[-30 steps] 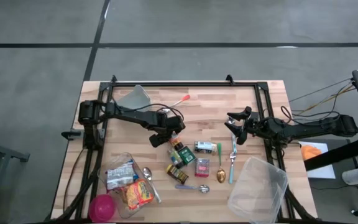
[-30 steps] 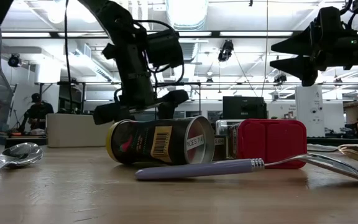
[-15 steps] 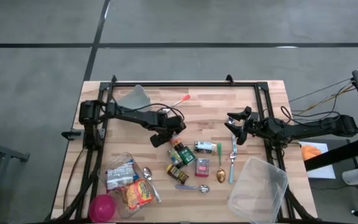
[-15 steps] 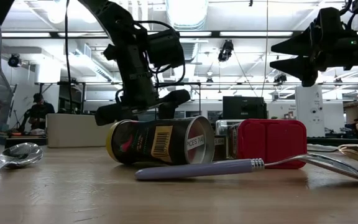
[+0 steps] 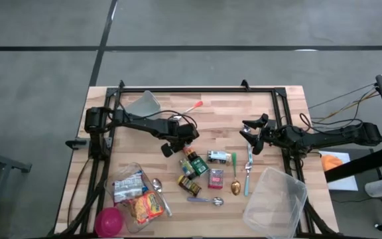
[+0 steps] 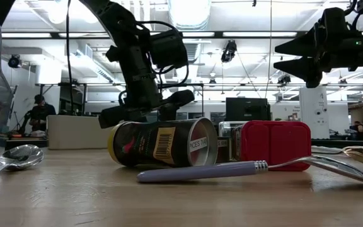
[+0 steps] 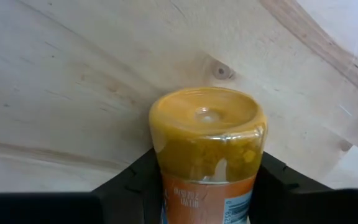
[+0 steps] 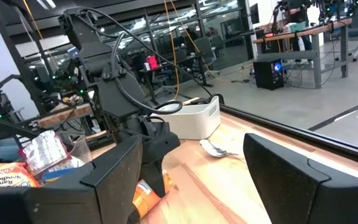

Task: Pick & Place Food Item
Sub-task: Put the orange seasoning bottle into the gray bin

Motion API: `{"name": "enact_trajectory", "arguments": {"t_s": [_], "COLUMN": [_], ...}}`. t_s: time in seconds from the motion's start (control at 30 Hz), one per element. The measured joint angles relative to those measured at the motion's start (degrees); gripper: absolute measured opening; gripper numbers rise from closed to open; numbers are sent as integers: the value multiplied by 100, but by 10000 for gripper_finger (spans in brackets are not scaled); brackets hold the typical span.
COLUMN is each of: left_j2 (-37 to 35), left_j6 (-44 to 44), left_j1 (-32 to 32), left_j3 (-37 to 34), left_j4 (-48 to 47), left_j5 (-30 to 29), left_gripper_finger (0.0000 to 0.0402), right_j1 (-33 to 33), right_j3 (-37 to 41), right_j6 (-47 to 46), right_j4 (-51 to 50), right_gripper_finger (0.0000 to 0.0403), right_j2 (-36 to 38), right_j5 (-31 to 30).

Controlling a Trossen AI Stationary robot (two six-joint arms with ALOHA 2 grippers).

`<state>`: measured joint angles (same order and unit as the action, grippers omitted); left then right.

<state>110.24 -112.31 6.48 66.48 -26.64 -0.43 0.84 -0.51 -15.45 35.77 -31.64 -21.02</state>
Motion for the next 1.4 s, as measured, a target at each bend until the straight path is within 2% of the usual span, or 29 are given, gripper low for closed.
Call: {"name": "enact_trajectory", "arguments": {"t_s": [0.23, 0.43, 0.57, 0.77, 0.97, 1.07, 1.4], "left_j2": [-29, -345, -670, -1284, -2044, -2429, -3456], "left_j6": [26, 461, 988, 2671, 5352, 6544, 7952], "left_j1": [0, 4, -13, -22, -15, -13, 315], "left_j3": [-2, -12, -11, -11, -11, -12, -7], "left_j4": [-36, -89, -169, -375, -511, -601, -2101], "left_j5": [-22, -50, -443, -1489, -2649, -2976, -3698], "left_gripper_finger": [160, 160, 160, 160, 160, 160, 159], "right_j1": [0, 0, 0, -2, -2, -2, -2], "right_j3": [2, 2, 1, 1, 0, 2, 1], "right_j6": [1, 1, 0, 0, 0, -1, 1], "right_j4": [0, 0, 0, -7, -57, -96, -133], "right_gripper_finger": [276, 276, 276, 276, 276, 276, 276], "right_j2": [0, -2, -2, -2, 0, -2, -2], "right_j5": [0, 1, 0, 0, 0, 0, 0]}}
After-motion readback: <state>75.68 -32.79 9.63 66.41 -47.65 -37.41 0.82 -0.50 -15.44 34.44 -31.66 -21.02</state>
